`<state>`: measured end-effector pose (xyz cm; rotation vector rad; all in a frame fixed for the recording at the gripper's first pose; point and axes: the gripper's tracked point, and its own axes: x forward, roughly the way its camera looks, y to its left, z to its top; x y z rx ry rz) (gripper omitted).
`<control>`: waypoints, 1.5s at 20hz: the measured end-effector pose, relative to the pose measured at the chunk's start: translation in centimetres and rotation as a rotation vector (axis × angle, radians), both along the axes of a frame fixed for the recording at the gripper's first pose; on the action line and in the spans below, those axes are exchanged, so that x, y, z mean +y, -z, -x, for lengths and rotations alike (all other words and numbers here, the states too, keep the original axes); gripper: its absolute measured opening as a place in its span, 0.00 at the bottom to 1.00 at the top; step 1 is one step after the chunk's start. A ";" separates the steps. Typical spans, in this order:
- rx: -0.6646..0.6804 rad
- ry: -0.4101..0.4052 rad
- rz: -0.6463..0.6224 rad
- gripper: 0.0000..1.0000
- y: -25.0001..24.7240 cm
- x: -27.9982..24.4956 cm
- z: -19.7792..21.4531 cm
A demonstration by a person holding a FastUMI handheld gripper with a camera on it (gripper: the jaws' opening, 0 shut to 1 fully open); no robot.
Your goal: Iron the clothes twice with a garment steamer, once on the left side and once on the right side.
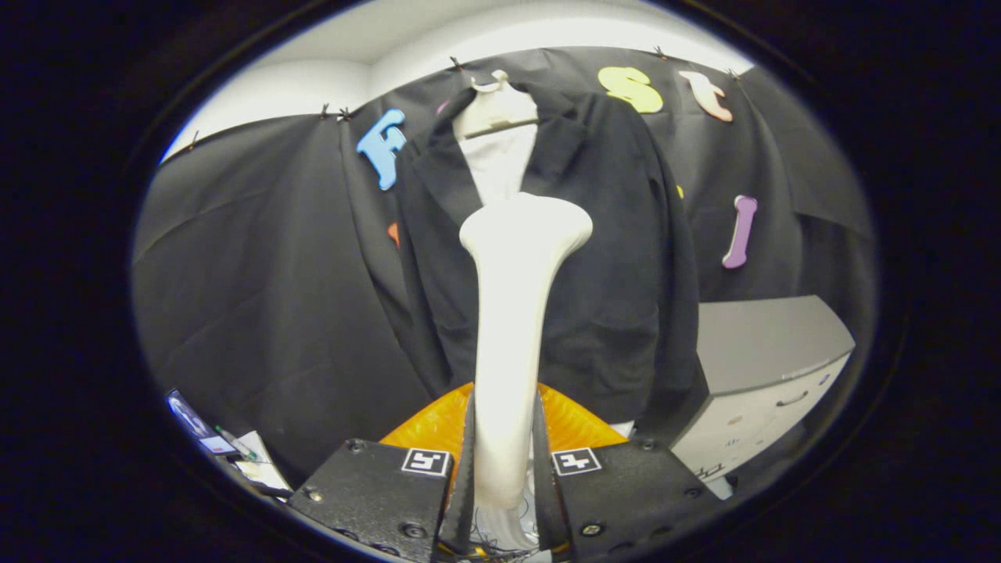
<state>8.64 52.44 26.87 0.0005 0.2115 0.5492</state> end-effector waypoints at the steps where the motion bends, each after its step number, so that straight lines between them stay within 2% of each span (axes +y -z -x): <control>1: -0.013 -0.016 -0.005 0.34 -1.1 1.2 0.3; 7: -0.087 -0.092 -0.005 0.34 -5.9 8.1 0.8; 14: -0.102 -0.111 0.035 0.34 -6.2 13.8 -1.5; 22: -0.059 -0.077 0.083 0.34 -3.6 14.1 -4.9; 30: -0.005 -0.067 0.103 0.35 0.0 12.8 -5.5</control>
